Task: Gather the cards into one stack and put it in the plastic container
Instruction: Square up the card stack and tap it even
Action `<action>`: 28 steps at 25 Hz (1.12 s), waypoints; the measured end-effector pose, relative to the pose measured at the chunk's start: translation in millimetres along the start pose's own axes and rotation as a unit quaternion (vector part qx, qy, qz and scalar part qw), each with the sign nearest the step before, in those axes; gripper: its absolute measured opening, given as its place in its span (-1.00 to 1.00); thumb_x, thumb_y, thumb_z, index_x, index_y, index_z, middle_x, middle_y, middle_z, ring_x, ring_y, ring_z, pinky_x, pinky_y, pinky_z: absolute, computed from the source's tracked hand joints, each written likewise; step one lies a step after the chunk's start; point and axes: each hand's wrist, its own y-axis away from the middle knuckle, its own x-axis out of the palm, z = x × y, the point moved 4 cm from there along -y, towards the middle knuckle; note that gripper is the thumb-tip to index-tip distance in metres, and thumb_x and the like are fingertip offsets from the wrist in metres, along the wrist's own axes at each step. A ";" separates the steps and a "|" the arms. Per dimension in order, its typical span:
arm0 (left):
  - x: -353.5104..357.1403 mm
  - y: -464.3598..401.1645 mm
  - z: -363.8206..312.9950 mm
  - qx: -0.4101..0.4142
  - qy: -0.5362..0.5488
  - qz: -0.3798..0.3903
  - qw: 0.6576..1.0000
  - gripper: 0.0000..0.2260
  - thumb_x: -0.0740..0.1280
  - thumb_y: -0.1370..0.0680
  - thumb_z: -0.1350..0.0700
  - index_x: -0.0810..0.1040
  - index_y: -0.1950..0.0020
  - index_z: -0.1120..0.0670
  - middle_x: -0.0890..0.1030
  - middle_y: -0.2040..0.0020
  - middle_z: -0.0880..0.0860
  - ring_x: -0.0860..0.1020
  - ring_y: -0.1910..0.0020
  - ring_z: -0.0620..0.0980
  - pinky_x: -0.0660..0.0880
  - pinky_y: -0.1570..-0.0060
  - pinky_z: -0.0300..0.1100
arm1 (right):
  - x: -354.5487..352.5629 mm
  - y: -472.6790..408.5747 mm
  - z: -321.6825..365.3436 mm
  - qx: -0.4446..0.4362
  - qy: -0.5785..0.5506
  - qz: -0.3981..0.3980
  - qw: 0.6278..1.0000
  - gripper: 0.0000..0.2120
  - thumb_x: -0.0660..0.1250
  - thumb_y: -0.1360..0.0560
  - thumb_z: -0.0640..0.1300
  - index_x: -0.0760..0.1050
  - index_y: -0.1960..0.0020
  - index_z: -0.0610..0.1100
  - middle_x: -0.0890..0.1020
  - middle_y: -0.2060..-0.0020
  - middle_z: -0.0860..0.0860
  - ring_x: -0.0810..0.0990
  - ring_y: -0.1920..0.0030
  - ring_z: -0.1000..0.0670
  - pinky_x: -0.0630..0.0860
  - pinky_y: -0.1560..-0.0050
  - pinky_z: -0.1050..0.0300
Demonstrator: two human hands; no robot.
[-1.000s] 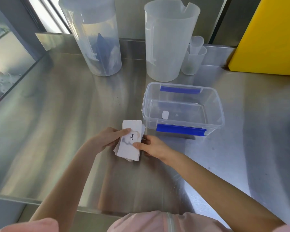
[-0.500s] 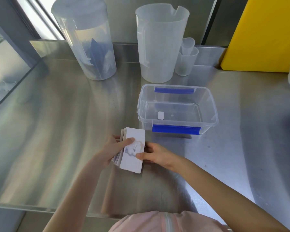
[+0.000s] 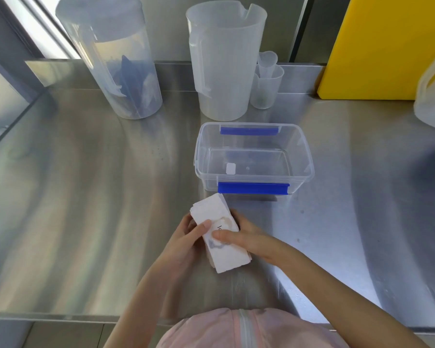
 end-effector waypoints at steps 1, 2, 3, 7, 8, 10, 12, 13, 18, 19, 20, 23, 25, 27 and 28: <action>1.1 -0.6 1.5 0.007 -0.027 0.018 0.999 -0.42 0.39 -0.36 0.11 0.32 -0.33 0.19 0.52 -0.27 0.20 0.53 -0.18 0.09 0.58 -0.03 -0.17 | -6.1 4.7 3.7 -0.012 0.042 0.008 0.999 -0.38 0.38 -0.42 -0.11 0.15 -0.36 0.01 0.50 -0.02 0.12 0.52 0.07 0.18 0.51 0.07 0.28; 2.6 -1.4 1.9 0.019 -0.062 0.033 0.997 -0.36 0.42 -0.30 0.10 0.31 -0.34 0.20 0.53 -0.26 0.18 0.54 -0.18 0.03 0.57 -0.04 -0.21 | -12.8 9.7 8.7 -0.033 0.100 0.014 0.994 -0.35 0.40 -0.40 -0.11 0.13 -0.37 0.03 0.48 -0.06 0.11 0.51 0.05 0.18 0.51 0.04 0.28; 4.4 -1.8 0.9 0.033 -0.104 0.044 0.993 -0.32 0.43 -0.28 0.11 0.29 -0.34 0.18 0.54 -0.23 0.12 0.56 -0.14 -0.07 0.56 -0.02 -0.26 | -20.2 14.6 14.3 -0.059 0.177 0.013 0.982 -0.31 0.42 -0.38 -0.09 0.11 -0.38 0.04 0.46 -0.12 0.07 0.50 -0.02 0.16 0.50 -0.03 0.26; 21.3 -9.6 -11.8 0.105 -0.313 0.086 0.940 -0.21 0.49 -0.22 0.11 0.14 -0.32 -0.11 0.43 -0.19 -0.20 0.48 -0.11 -0.37 0.45 -0.11 -0.42 | -45.9 26.6 34.4 -0.110 0.483 -0.006 0.869 -0.13 0.39 -0.34 0.08 -0.08 -0.46 0.02 0.32 -0.25 -0.06 0.33 -0.24 -0.04 0.30 -0.31 0.07; 24.9 -13.1 -13.0 0.125 -0.371 0.082 0.917 -0.19 0.51 -0.18 0.02 0.14 -0.31 -0.14 0.42 -0.19 -0.20 0.45 -0.16 -0.30 0.41 -0.17 -0.38 | -47.9 26.6 34.4 -0.117 0.532 -0.013 0.839 -0.12 0.38 -0.35 0.08 -0.11 -0.47 0.01 0.30 -0.25 -0.07 0.31 -0.24 -0.06 0.27 -0.32 0.07; 30.2 -19.0 -10.4 0.146 -0.470 0.063 0.868 -0.13 0.44 -0.11 -0.19 0.17 -0.34 -0.05 0.36 -0.19 -0.18 0.37 -0.18 -0.18 0.31 -0.24 -0.28 | -46.0 24.5 24.5 -0.126 0.579 -0.029 0.805 -0.11 0.36 -0.36 0.06 -0.14 -0.47 -0.02 0.28 -0.27 -0.10 0.28 -0.27 -0.09 0.20 -0.36 0.04; 33.8 -22.0 -1.5 0.142 -0.514 0.050 0.844 -0.05 0.34 -0.08 -0.28 0.16 -0.38 0.06 0.29 -0.19 -0.15 0.28 -0.17 -0.17 0.24 -0.28 -0.25 | -40.0 20.3 6.7 -0.139 0.605 -0.054 0.782 -0.12 0.33 -0.37 0.07 -0.15 -0.48 -0.02 0.25 -0.34 -0.11 0.24 -0.34 -0.11 0.10 -0.42 0.01; 35.0 -22.7 2.2 0.144 -0.519 0.048 0.841 -0.03 0.33 -0.08 -0.30 0.15 -0.39 0.09 0.28 -0.20 -0.13 0.28 -0.18 -0.16 0.21 -0.31 -0.25 | -37.8 18.7 0.4 -0.148 0.613 -0.068 0.773 -0.12 0.33 -0.37 0.07 -0.15 -0.48 -0.01 0.24 -0.37 -0.10 0.21 -0.37 -0.12 0.05 -0.45 0.00; 31.9 -24.9 6.2 0.116 -0.514 0.037 0.849 0.12 0.42 -0.11 -0.22 -0.12 -0.47 0.14 0.25 -0.42 0.04 0.21 -0.41 0.03 0.13 -0.35 -0.22 | -42.8 20.4 -0.1 -0.143 0.562 -0.054 0.813 -0.06 0.32 -0.37 0.20 -0.24 -0.47 0.00 0.04 -0.50 -0.04 -0.06 -0.50 -0.05 -0.18 -0.49 0.03; 31.7 -25.2 6.4 0.116 -0.518 0.039 0.847 0.14 0.36 -0.08 -0.26 -0.13 -0.47 0.14 0.26 -0.42 0.05 0.22 -0.41 0.03 0.13 -0.35 -0.22 | -47.2 23.7 0.8 -0.134 0.508 -0.056 0.849 -0.08 0.30 -0.39 0.20 -0.23 -0.47 0.01 -0.01 -0.51 0.00 -0.10 -0.51 -0.02 -0.17 -0.49 0.05; 31.6 -25.4 6.7 0.116 -0.521 0.043 0.844 0.13 0.33 -0.07 -0.28 -0.13 -0.47 0.13 0.26 -0.42 0.05 0.22 -0.41 0.03 0.14 -0.36 -0.21 | -53.7 27.2 0.7 -0.126 0.432 -0.075 0.890 -0.14 0.28 -0.42 0.19 -0.21 -0.48 0.03 -0.02 -0.52 0.03 -0.10 -0.51 0.01 -0.12 -0.48 0.08; 30.2 -26.8 8.9 0.121 -0.523 0.050 0.842 0.06 0.42 -0.16 -0.19 -0.11 -0.46 0.10 0.27 -0.41 0.06 0.23 -0.40 0.02 0.14 -0.41 -0.14 | -73.3 37.1 -12.1 -0.086 0.156 -0.158 0.971 -0.34 0.17 -0.50 0.08 -0.10 -0.48 0.05 0.09 -0.50 0.08 0.08 -0.49 0.06 0.05 -0.38 0.20; 30.5 -27.5 9.8 0.125 -0.524 0.051 0.841 0.02 0.45 -0.21 -0.12 -0.10 -0.46 0.10 0.27 -0.41 0.05 0.23 -0.40 0.02 0.14 -0.42 -0.11 | -76.2 38.4 -25.8 -0.054 0.046 -0.168 0.983 -0.40 0.12 -0.53 0.04 -0.07 -0.47 0.04 0.19 -0.48 0.08 0.18 -0.45 0.07 0.11 -0.35 0.22; 32.1 -27.1 9.9 0.124 -0.526 0.052 0.840 0.04 0.41 -0.18 -0.18 -0.11 -0.46 0.10 0.27 -0.38 0.01 0.23 -0.39 0.00 0.14 -0.42 -0.12 | -69.6 39.5 -36.3 -0.045 0.039 -0.151 0.987 -0.39 0.14 -0.52 0.04 -0.07 -0.47 0.05 0.26 -0.40 0.14 0.24 -0.40 0.09 0.17 -0.36 0.20; 33.2 -26.1 9.4 0.123 -0.524 0.052 0.841 0.06 0.37 -0.14 -0.22 -0.11 -0.46 0.10 0.27 -0.33 -0.04 0.23 -0.38 -0.02 0.14 -0.41 -0.13 | -65.6 41.4 -39.0 -0.042 0.053 -0.140 0.988 -0.36 0.17 -0.51 0.03 -0.10 -0.47 0.06 0.26 -0.33 0.18 0.26 -0.35 0.13 0.20 -0.34 0.20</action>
